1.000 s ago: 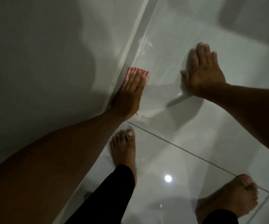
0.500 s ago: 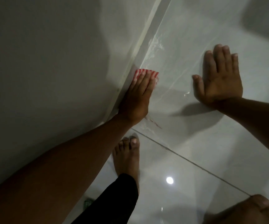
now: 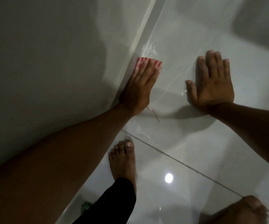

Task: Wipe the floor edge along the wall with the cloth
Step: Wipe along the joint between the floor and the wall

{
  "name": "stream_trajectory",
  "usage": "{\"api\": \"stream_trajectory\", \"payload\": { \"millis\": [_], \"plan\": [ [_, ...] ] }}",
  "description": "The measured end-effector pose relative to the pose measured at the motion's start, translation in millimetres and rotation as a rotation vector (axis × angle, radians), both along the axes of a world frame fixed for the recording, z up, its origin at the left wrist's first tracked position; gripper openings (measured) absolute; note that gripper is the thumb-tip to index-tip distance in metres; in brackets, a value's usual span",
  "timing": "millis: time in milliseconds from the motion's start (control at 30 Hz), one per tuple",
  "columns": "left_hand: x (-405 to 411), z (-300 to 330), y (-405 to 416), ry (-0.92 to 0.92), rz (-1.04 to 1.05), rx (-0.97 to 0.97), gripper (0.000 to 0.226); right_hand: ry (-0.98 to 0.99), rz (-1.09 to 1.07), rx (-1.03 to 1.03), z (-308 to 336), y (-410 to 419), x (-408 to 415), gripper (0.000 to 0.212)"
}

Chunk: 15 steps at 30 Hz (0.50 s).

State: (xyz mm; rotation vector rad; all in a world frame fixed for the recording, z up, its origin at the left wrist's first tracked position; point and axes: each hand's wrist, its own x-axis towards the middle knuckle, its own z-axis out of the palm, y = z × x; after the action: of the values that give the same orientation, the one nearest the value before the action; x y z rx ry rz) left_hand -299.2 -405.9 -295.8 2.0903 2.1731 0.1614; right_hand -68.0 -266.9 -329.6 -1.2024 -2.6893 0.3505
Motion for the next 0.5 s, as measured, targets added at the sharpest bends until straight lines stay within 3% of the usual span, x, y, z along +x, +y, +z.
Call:
{"api": "stream_trajectory", "payload": {
  "millis": [167,367,500],
  "plan": [
    [9.7,19.8,-74.1,-0.011,-0.059,-0.101,0.075,0.019,-0.007,0.004,9.1,-2.4,-2.6,0.076],
    [2.0,6.1,37.0,-0.028,0.054,-0.070,0.068,-0.021,-0.004,-0.037,4.6,0.8,-0.6,0.078],
    [8.8,13.1,3.4,-0.018,0.065,-0.117,0.063,-0.018,-0.009,-0.035,8.7,-1.1,-2.3,0.077]
  ]
}}
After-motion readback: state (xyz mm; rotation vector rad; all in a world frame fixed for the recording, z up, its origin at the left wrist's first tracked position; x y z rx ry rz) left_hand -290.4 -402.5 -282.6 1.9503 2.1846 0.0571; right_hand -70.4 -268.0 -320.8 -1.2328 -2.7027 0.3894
